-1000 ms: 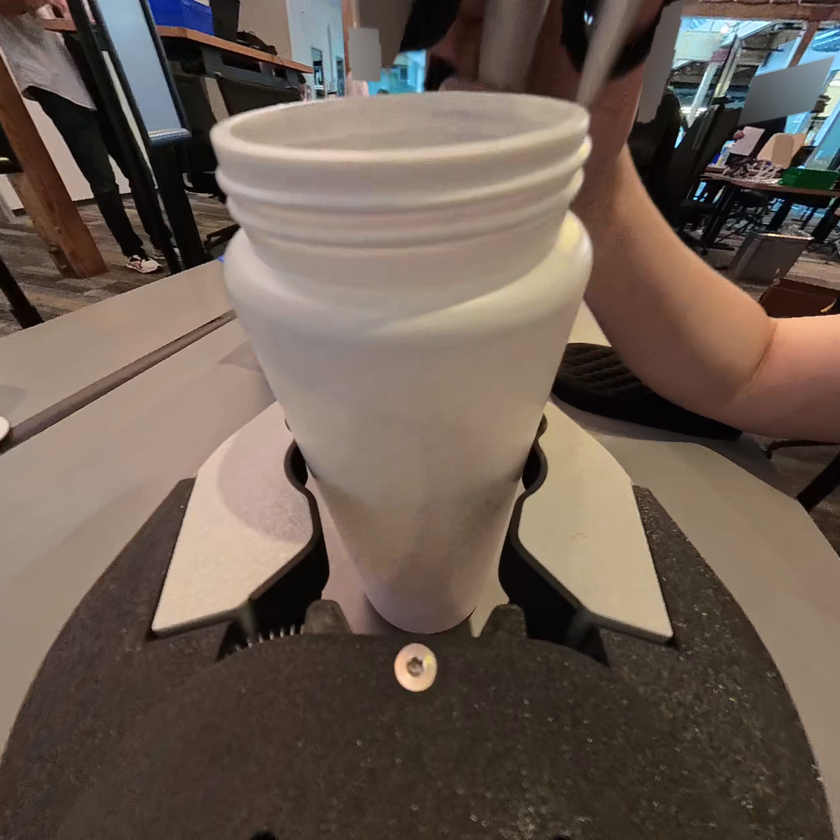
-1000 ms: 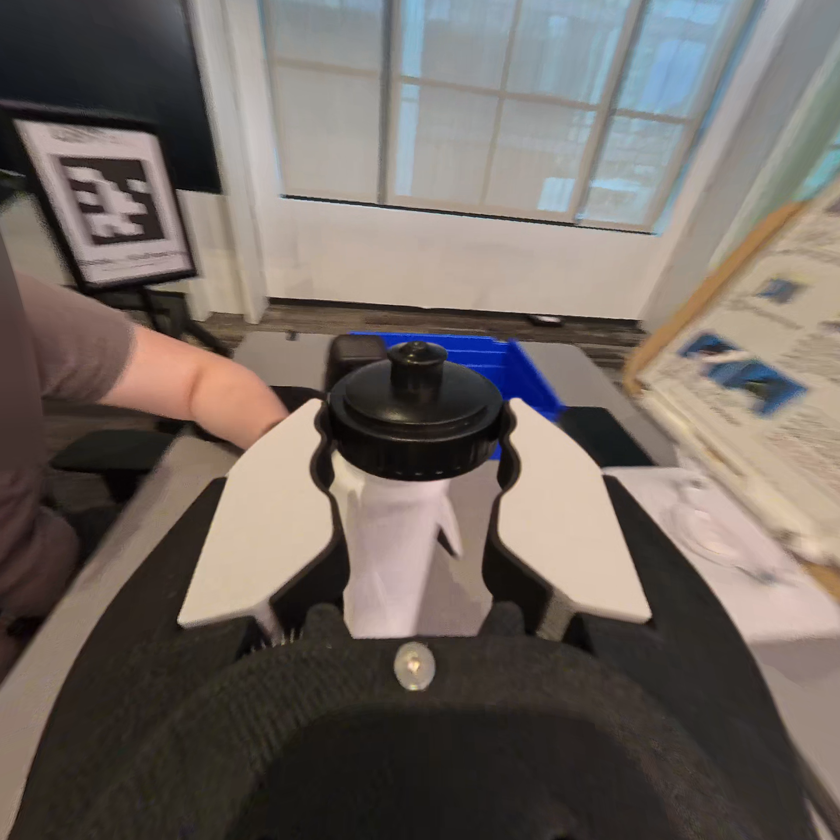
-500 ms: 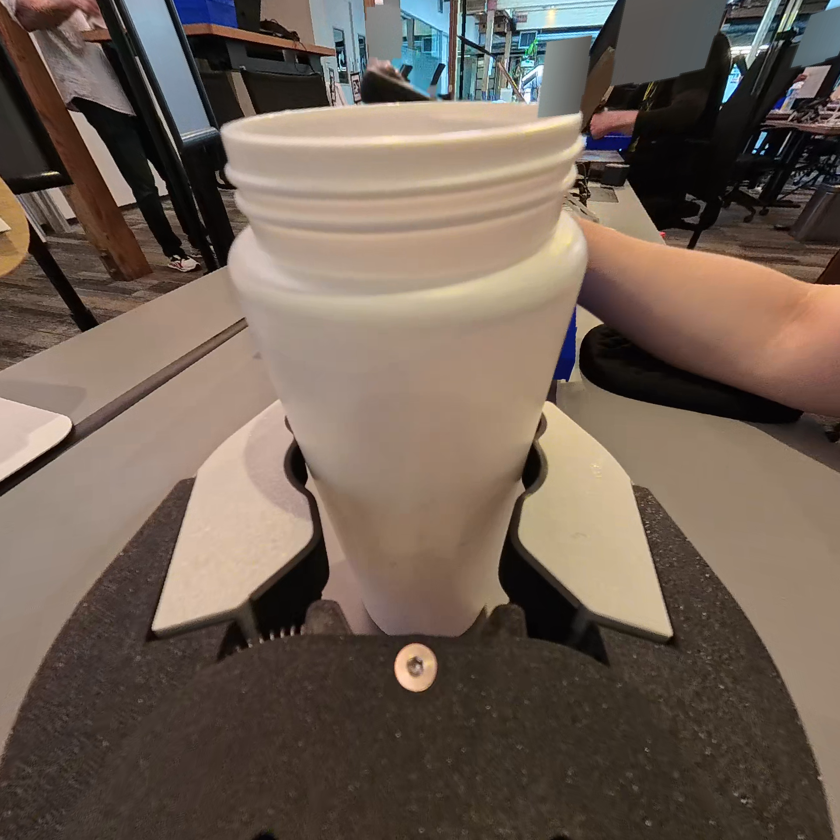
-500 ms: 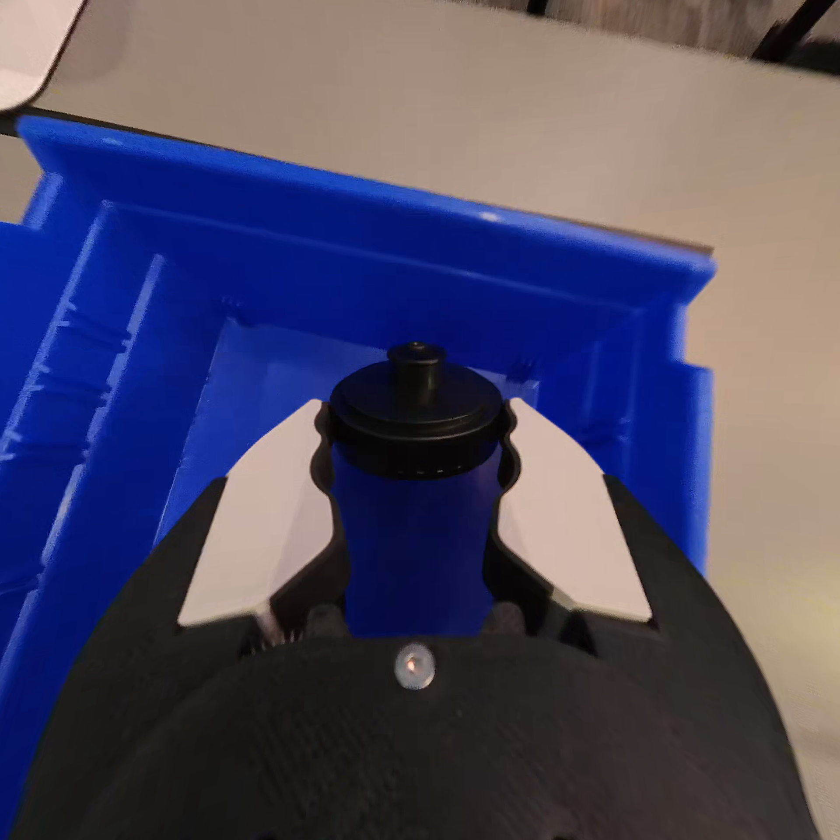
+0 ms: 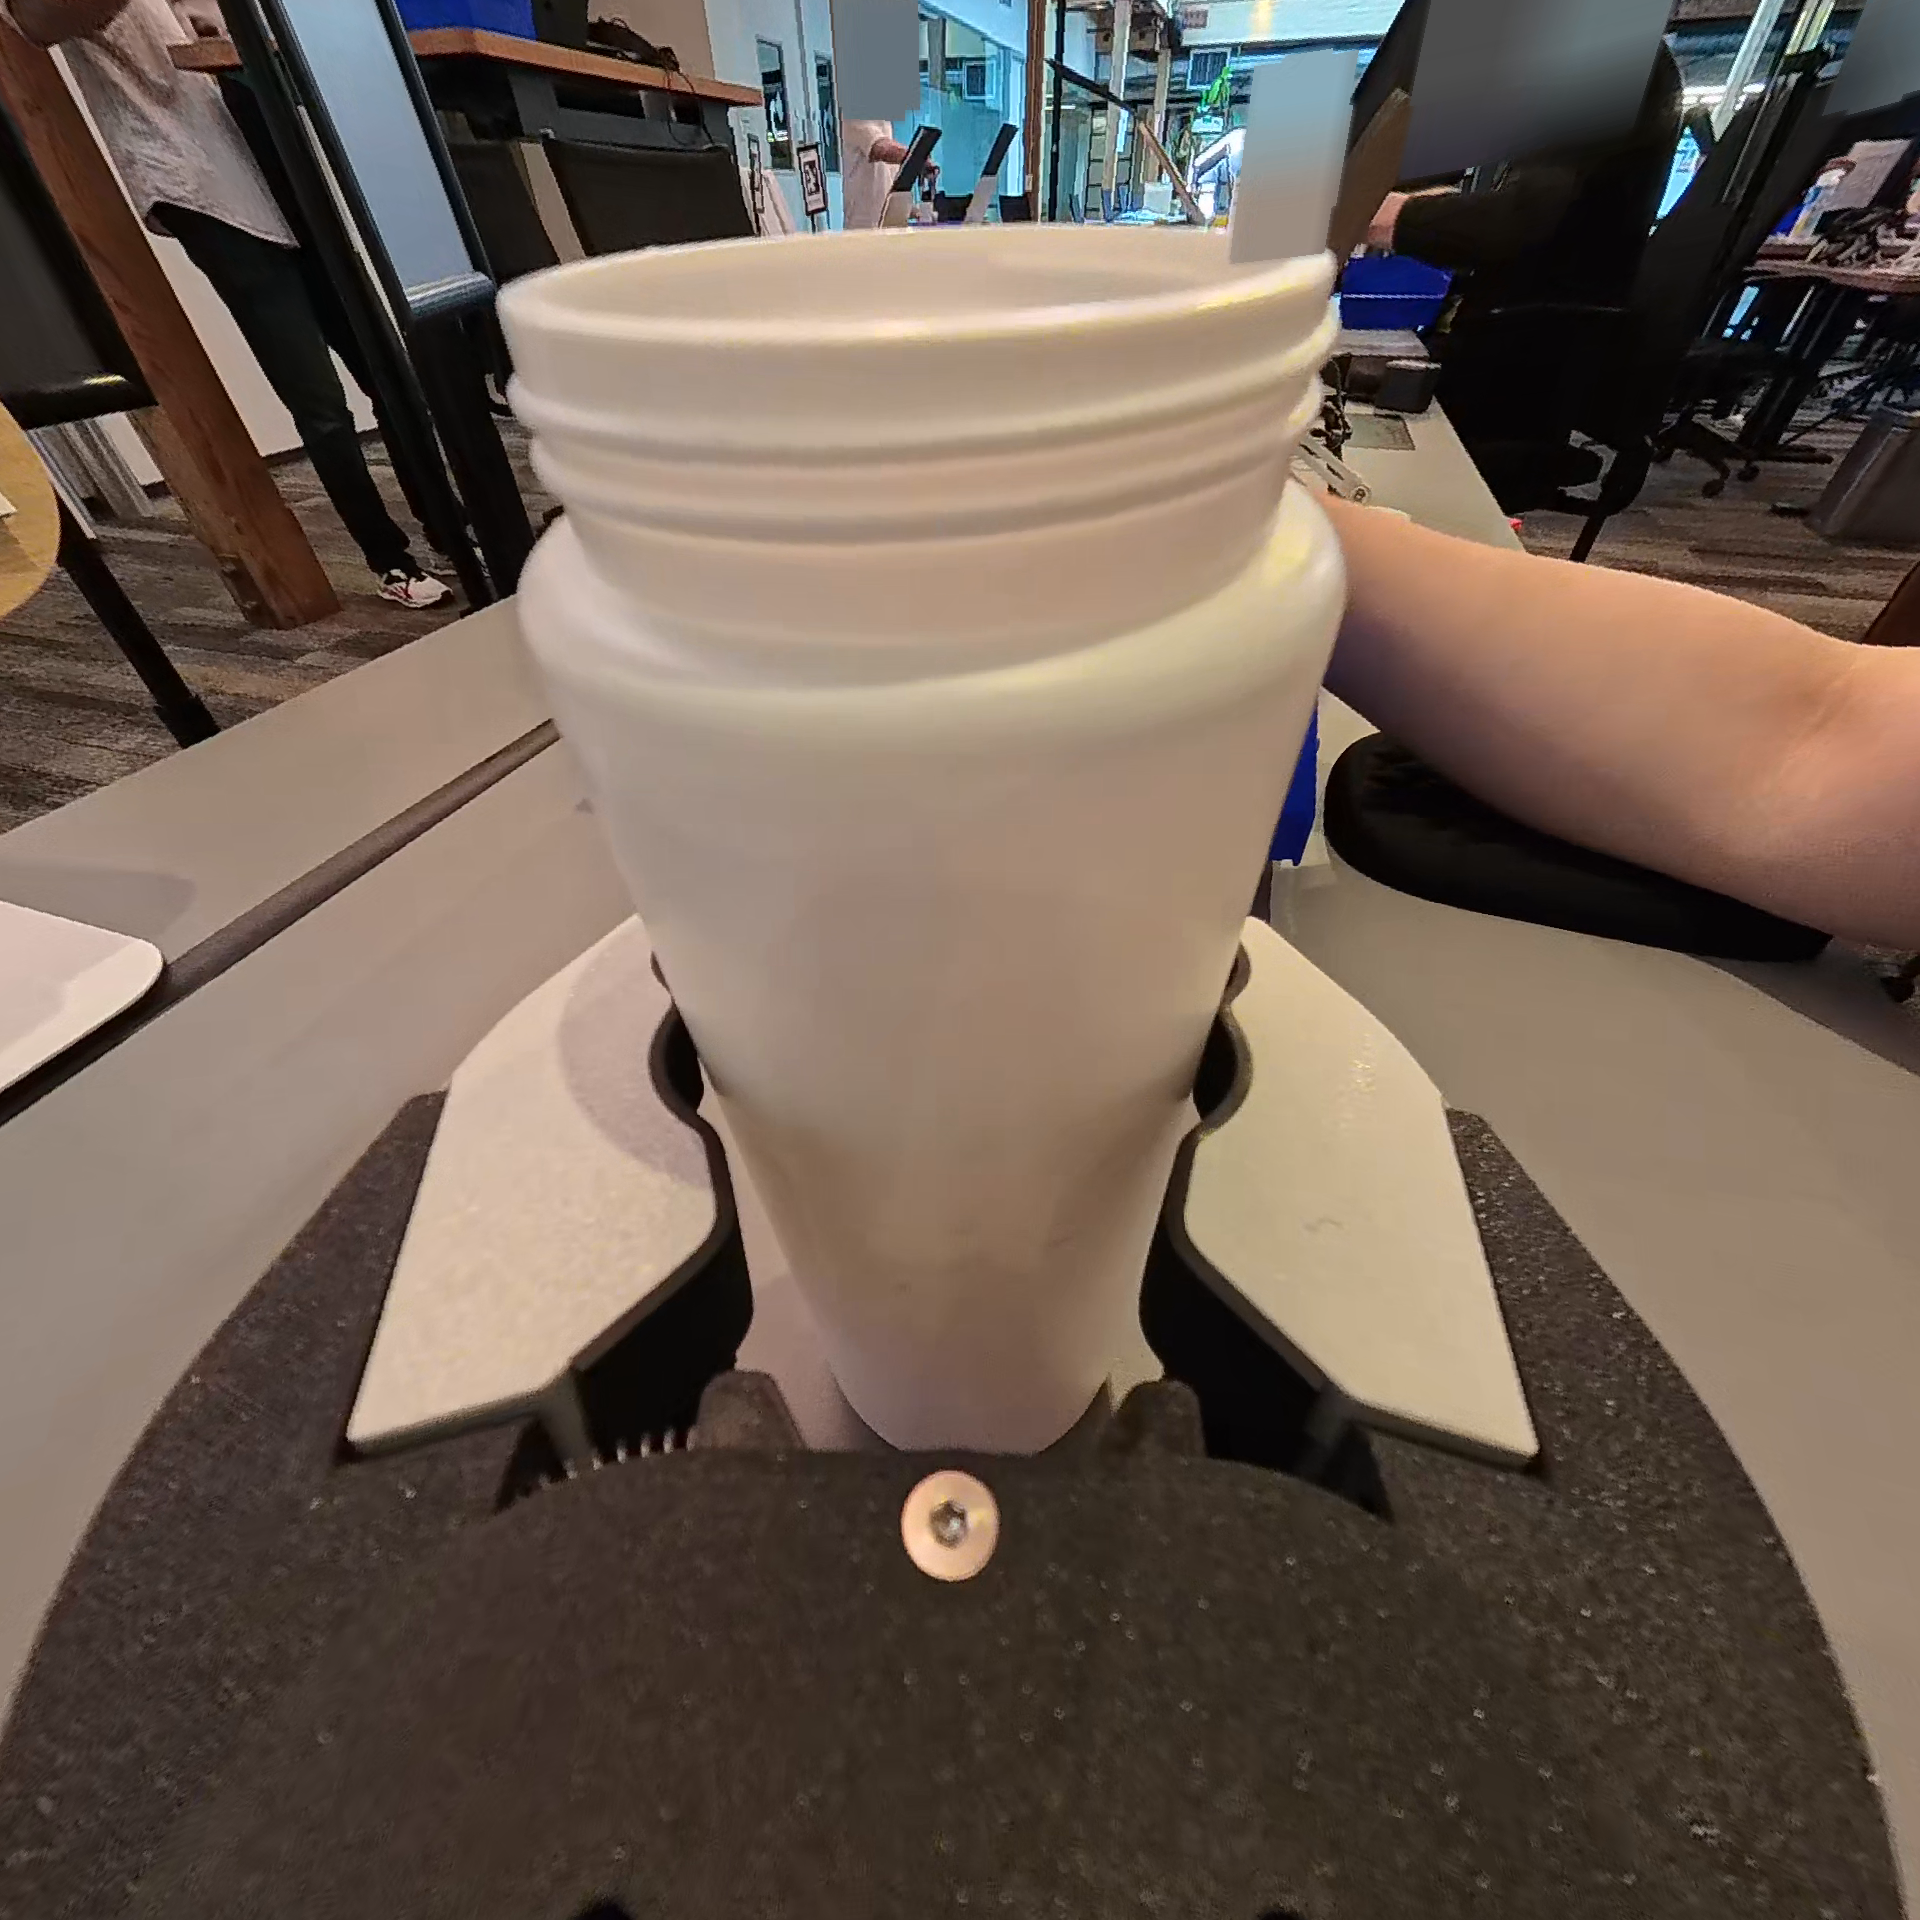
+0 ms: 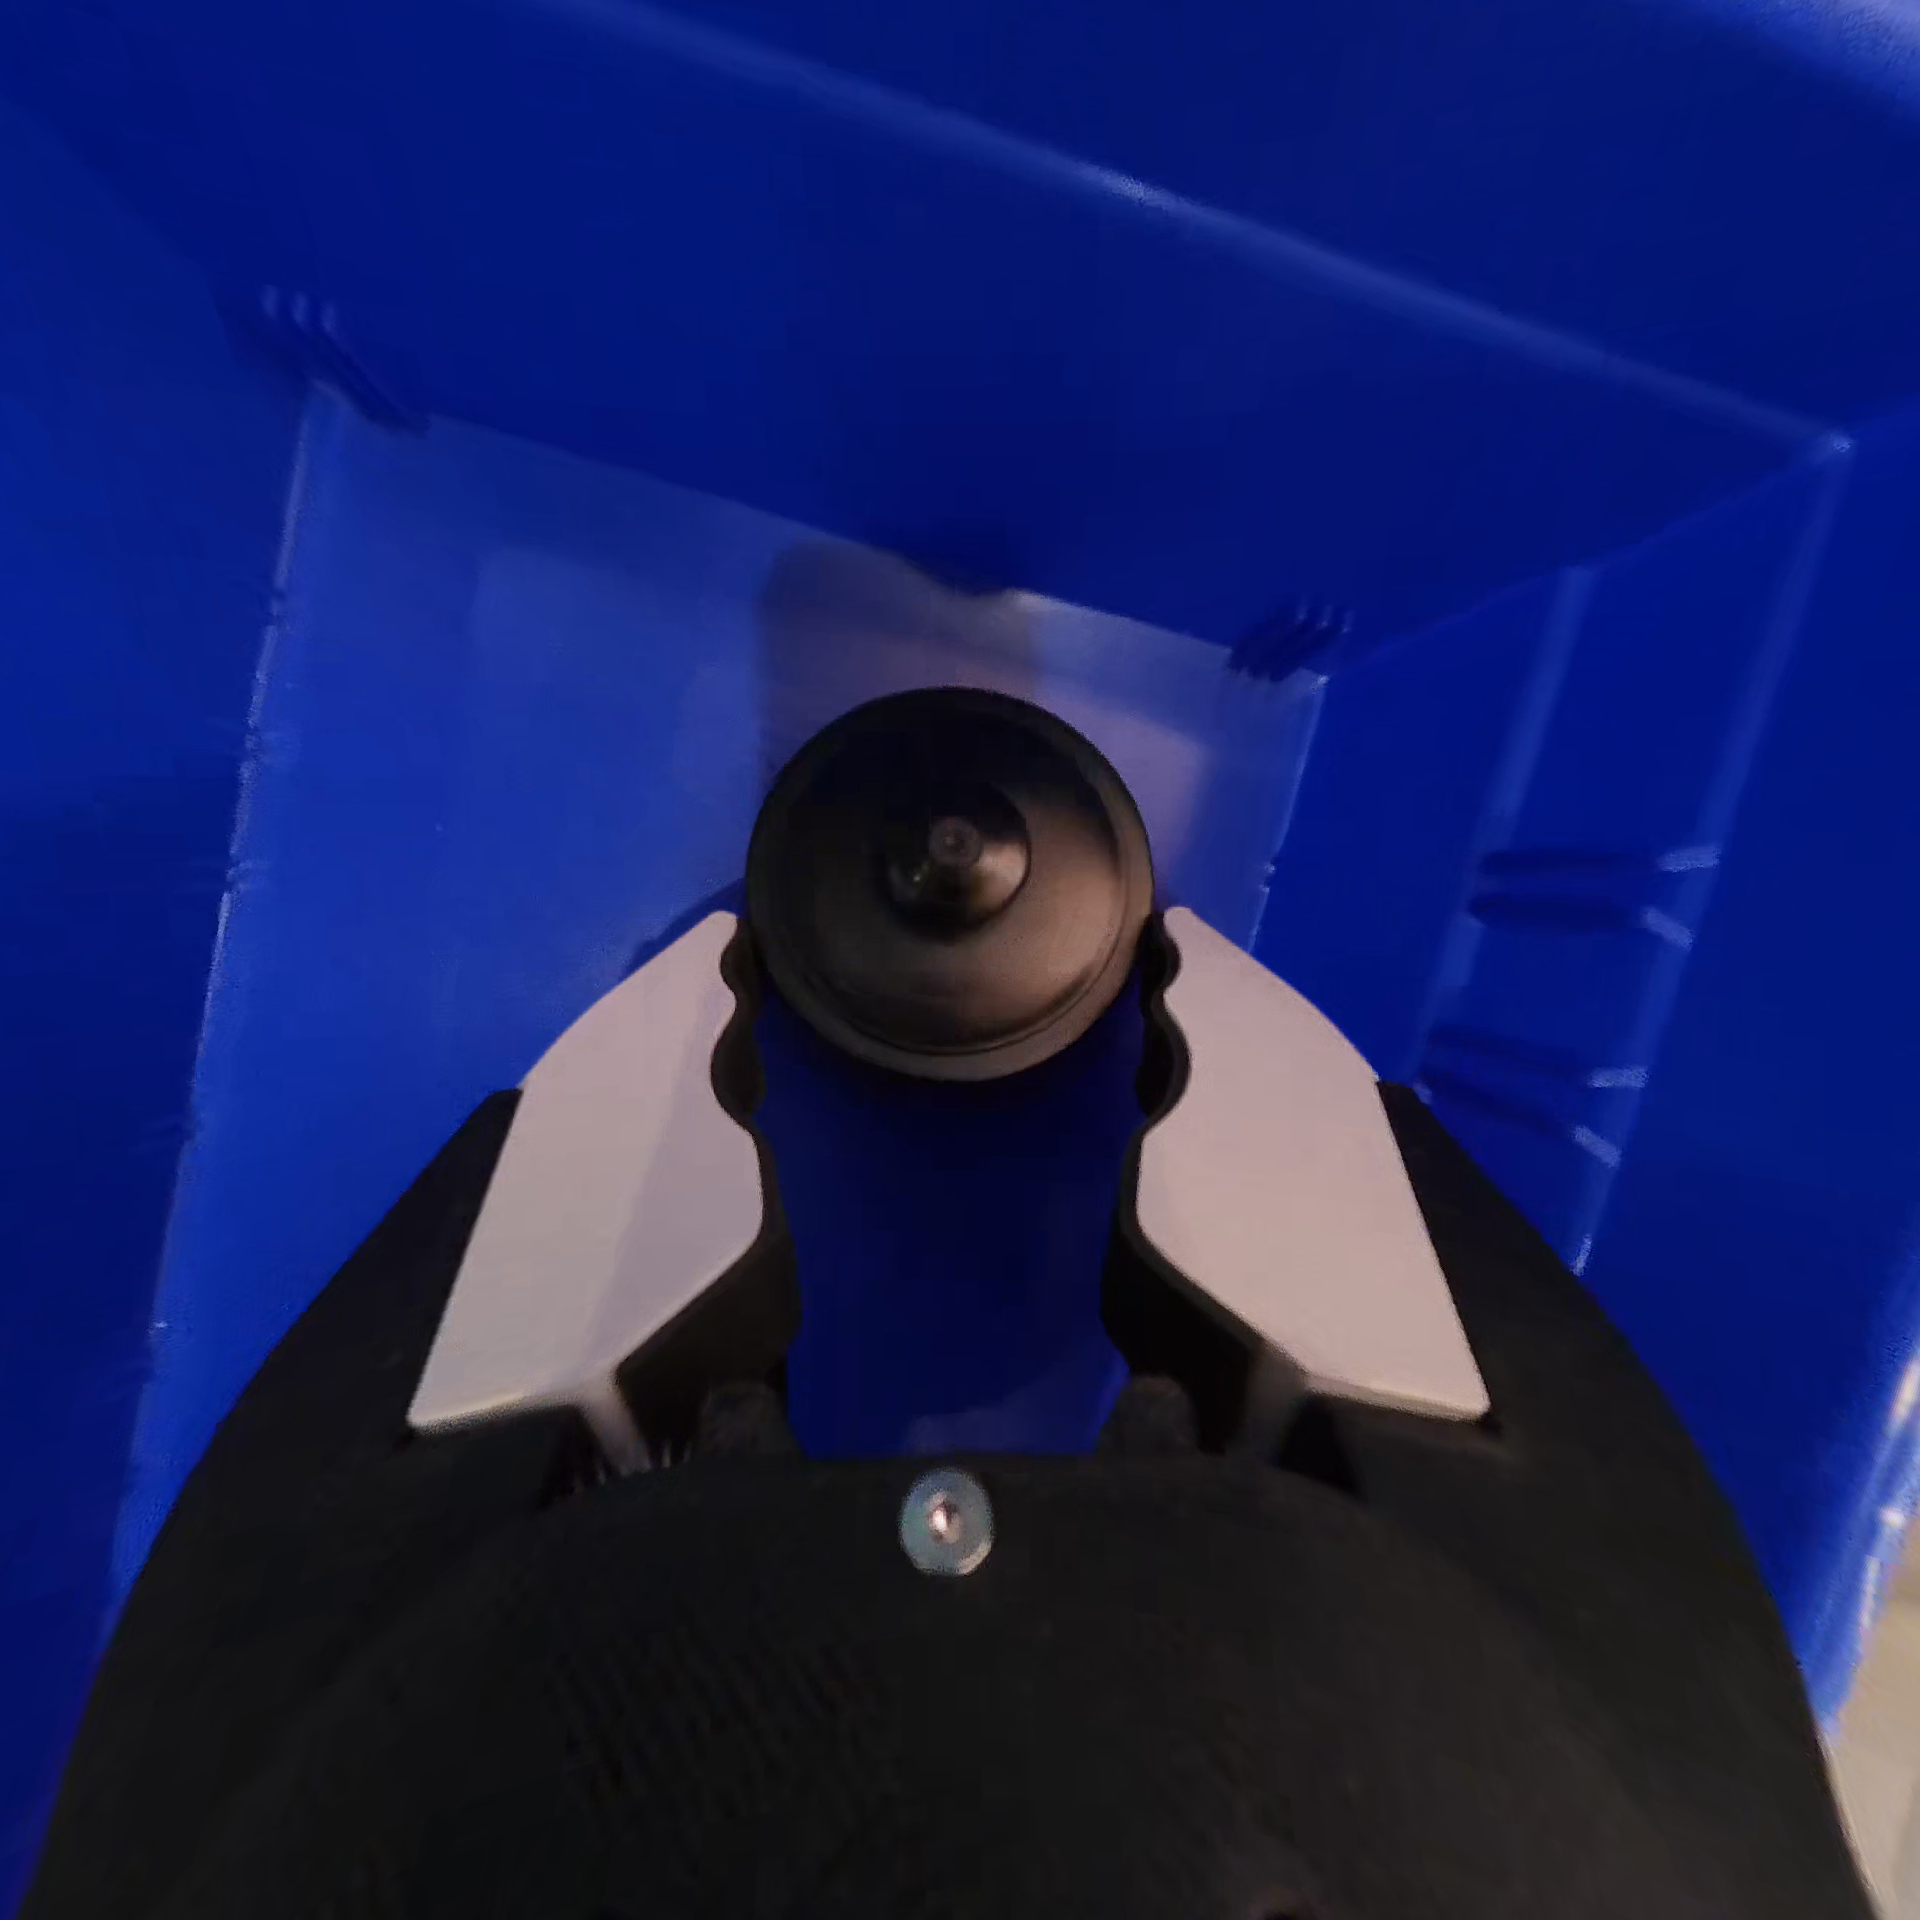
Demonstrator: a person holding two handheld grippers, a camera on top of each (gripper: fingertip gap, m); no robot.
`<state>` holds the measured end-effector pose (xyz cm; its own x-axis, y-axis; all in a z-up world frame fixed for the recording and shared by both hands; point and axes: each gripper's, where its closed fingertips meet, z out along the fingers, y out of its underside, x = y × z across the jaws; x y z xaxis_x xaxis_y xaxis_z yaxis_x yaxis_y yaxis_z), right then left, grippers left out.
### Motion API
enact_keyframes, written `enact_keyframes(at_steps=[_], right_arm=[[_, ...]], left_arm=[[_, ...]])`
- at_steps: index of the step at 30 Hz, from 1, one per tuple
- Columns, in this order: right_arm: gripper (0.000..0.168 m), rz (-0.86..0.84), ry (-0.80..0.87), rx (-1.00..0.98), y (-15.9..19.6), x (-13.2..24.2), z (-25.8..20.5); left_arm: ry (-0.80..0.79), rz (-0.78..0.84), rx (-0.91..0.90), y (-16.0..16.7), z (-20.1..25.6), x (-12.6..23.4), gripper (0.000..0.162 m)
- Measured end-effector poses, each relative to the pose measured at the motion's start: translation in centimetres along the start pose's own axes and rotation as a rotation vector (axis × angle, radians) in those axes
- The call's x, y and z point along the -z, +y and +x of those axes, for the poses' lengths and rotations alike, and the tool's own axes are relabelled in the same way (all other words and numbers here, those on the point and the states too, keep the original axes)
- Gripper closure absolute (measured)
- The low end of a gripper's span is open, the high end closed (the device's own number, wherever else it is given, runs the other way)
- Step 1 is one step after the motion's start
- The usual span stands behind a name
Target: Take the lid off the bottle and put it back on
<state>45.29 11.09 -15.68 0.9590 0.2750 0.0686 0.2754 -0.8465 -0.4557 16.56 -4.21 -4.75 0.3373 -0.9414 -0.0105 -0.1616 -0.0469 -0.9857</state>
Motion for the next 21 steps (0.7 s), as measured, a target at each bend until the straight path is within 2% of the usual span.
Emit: enact_keyframes(at_steps=[7, 10, 12, 13, 15, 18, 21], right_arm=[[0.092, -0.039, -0.029, 0.001, 0.1, 1.4, -0.5], [0.092, 0.034, 0.042, 0.011, -1.6, 5.4, -0.2], [0.092, 0.186, 0.084, 0.045, -4.2, 9.6, -1.2], [0.093, 0.293, 0.054, 0.079, -5.8, 11.9, -2.9], [0.094, 0.546, -0.149, 0.193, -8.8, 16.8, -9.4], [0.095, 0.857, -0.678, 0.380, -9.3, 24.7, -21.7], [0.094, 0.880, -1.029, 0.466, -7.2, 27.9, -29.3]], left_arm=[[-0.020, -0.005, 0.018, 0.0, -0.6, 0.2, 0.068], [-0.003, 0.025, 0.075, -1.0, -0.8, 0.6, 0.068], [0.012, 0.061, 0.119, -2.1, -0.9, 1.1, 0.068], [0.020, 0.081, 0.140, -2.7, -1.0, 1.4, 0.068], [0.036, 0.113, 0.182, -3.7, -1.2, 2.0, 0.068], [0.057, 0.162, 0.234, -4.9, -1.5, 2.8, 0.068], [0.075, 0.177, 0.260, -5.4, -1.6, 3.2, 0.069]])
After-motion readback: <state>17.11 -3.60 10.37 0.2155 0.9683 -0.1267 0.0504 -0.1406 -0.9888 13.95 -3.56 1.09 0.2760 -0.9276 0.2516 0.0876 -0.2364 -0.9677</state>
